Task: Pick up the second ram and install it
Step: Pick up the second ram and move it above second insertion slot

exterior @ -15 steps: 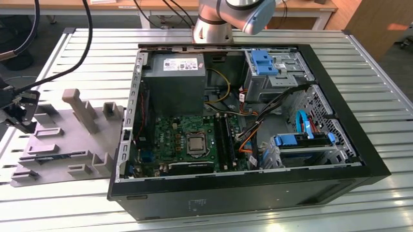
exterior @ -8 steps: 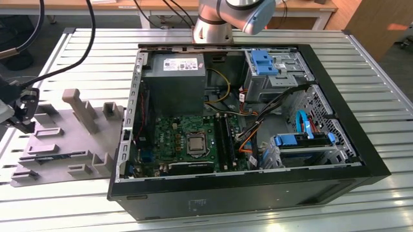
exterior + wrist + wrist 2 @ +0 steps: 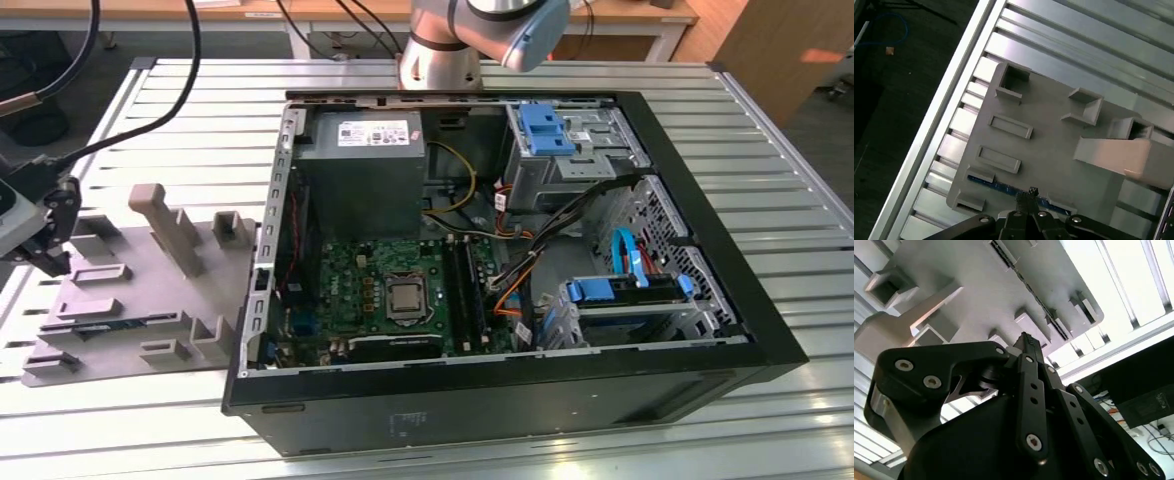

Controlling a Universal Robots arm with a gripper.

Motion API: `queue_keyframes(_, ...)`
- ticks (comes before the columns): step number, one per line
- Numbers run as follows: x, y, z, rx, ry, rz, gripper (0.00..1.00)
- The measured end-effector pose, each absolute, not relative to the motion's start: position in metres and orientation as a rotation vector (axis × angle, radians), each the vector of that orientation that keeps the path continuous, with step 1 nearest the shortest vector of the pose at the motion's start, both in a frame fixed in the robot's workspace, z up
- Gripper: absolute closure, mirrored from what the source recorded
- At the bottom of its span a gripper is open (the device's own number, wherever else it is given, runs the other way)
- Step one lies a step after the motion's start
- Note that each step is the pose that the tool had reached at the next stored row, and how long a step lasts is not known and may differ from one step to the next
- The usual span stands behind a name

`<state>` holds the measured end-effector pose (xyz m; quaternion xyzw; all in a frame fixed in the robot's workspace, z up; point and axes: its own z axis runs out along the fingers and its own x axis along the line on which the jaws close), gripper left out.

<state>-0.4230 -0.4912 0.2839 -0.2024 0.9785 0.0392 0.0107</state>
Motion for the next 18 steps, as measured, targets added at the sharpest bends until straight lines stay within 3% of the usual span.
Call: queue_keyframes(18,-0.4230,-0.4912,0.2815,-1.128,2.926,0.111,0.89)
